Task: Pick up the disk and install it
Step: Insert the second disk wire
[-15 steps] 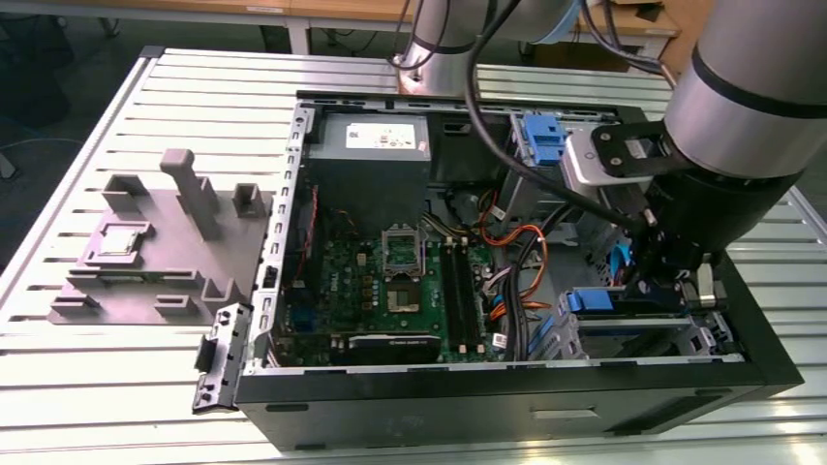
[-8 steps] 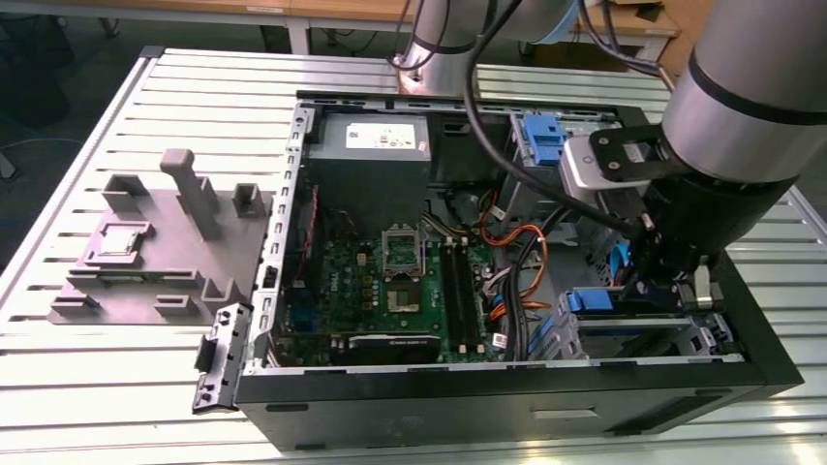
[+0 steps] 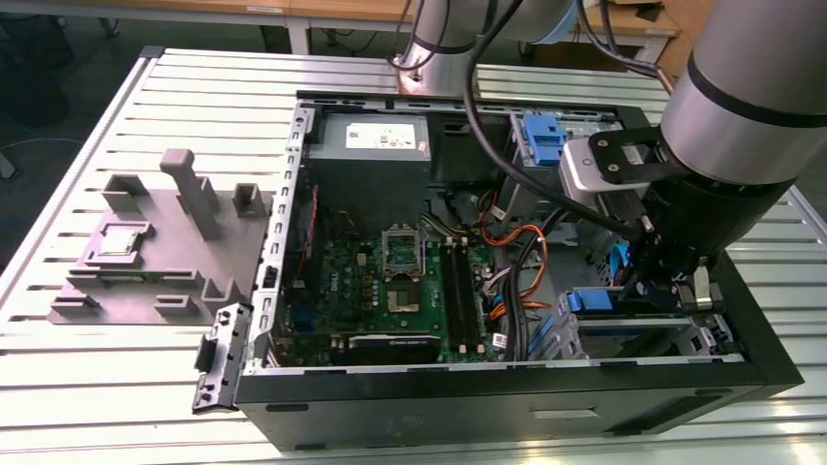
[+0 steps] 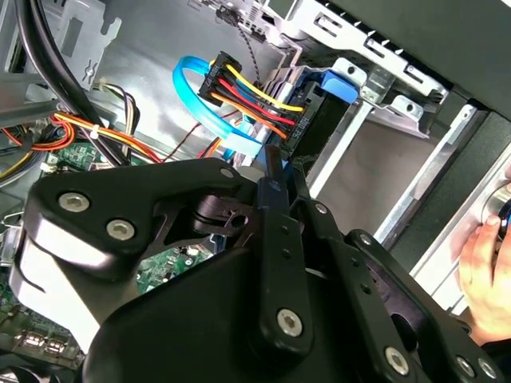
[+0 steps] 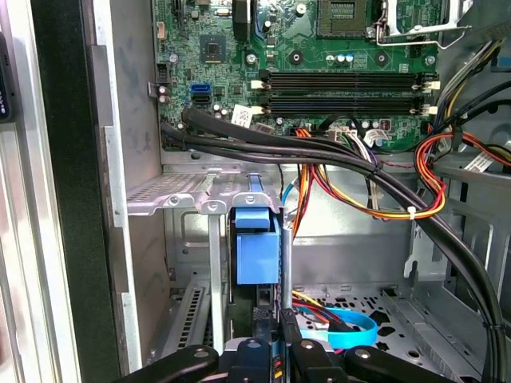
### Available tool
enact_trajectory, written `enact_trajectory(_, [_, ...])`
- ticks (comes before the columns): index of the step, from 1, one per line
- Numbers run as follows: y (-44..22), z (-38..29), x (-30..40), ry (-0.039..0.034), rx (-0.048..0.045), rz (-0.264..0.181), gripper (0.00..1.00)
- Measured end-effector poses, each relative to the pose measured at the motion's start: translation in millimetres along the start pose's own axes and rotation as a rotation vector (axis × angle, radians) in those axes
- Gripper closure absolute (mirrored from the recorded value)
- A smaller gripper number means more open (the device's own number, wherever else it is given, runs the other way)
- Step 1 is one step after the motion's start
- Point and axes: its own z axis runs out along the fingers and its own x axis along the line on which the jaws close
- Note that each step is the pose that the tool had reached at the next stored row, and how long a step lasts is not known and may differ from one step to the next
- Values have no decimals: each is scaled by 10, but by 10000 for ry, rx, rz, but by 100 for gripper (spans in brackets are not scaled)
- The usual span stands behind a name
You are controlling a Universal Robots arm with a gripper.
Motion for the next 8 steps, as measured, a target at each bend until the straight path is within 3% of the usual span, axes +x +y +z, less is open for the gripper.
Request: enact_trajectory(8, [6,29,4,0,0,0,84])
